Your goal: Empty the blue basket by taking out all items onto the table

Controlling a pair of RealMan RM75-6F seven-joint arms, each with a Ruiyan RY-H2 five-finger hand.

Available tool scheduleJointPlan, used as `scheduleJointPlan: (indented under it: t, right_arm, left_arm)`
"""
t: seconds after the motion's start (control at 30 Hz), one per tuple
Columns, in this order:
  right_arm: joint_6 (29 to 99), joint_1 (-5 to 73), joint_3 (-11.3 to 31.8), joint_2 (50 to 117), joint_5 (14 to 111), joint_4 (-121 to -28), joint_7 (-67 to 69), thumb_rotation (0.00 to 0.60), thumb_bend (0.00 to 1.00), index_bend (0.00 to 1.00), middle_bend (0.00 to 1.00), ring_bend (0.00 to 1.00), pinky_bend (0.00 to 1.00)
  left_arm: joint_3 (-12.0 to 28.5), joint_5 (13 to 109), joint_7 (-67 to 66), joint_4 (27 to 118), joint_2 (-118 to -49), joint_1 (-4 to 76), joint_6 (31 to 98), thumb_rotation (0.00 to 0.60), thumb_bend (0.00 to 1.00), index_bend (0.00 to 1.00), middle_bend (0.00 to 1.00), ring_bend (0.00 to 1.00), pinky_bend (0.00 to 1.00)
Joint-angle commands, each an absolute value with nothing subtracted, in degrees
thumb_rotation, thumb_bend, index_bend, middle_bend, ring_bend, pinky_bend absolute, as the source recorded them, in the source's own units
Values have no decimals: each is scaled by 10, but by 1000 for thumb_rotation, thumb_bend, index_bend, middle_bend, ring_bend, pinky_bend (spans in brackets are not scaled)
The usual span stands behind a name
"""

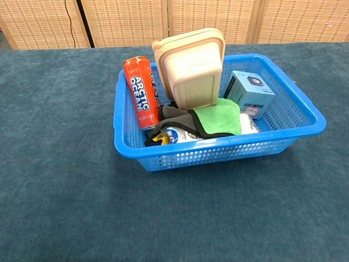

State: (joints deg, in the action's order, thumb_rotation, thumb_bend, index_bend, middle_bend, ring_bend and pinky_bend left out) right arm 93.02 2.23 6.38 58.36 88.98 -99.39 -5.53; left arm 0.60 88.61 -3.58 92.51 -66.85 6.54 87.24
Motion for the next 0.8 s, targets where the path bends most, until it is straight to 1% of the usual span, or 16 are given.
scheduleJointPlan:
  t: [0.03, 0.23, 0.37, 0.43, 0.47, 0.6, 0.8]
  right_arm:
    - [926, 23, 61, 583, 891, -995, -57, 600, 0, 0, 0, 0, 0]
    - [932, 20, 62, 575, 892, -998, -38, 600, 0, 0, 0, 0, 0]
    - [933, 18, 63, 568, 890, -997, -20, 600, 0, 0, 0, 0, 0]
    - [931, 18, 62, 566, 891, -998, -13, 600, 0, 0, 0, 0, 0]
    - [931, 18, 62, 564, 893, -998, -8, 600, 0, 0, 0, 0, 0]
    - [937, 15, 62, 560, 896, -998, 3, 600, 0, 0, 0, 0, 0]
    - [936, 14, 66, 553, 889, -998, 22, 600, 0, 0, 0, 0, 0]
  left_arm:
    - [5, 894, -19, 915, -670, 69, 867, 600, 0, 0, 0, 0, 0]
    - [10, 922, 31, 903, -680, 76, 881, 600, 0, 0, 0, 0, 0]
    - [15, 959, 61, 927, -685, 102, 875, 600, 0, 0, 0, 0, 0]
    - [21, 970, 70, 955, -686, 125, 854, 600, 0, 0, 0, 0, 0]
    - [31, 971, 69, 971, -689, 141, 838, 600, 0, 0, 0, 0, 0]
    - [53, 960, 41, 1003, -706, 181, 793, 600, 0, 0, 0, 0, 0]
    - [86, 908, -63, 1064, -745, 248, 695, 600, 0, 0, 0, 0, 0]
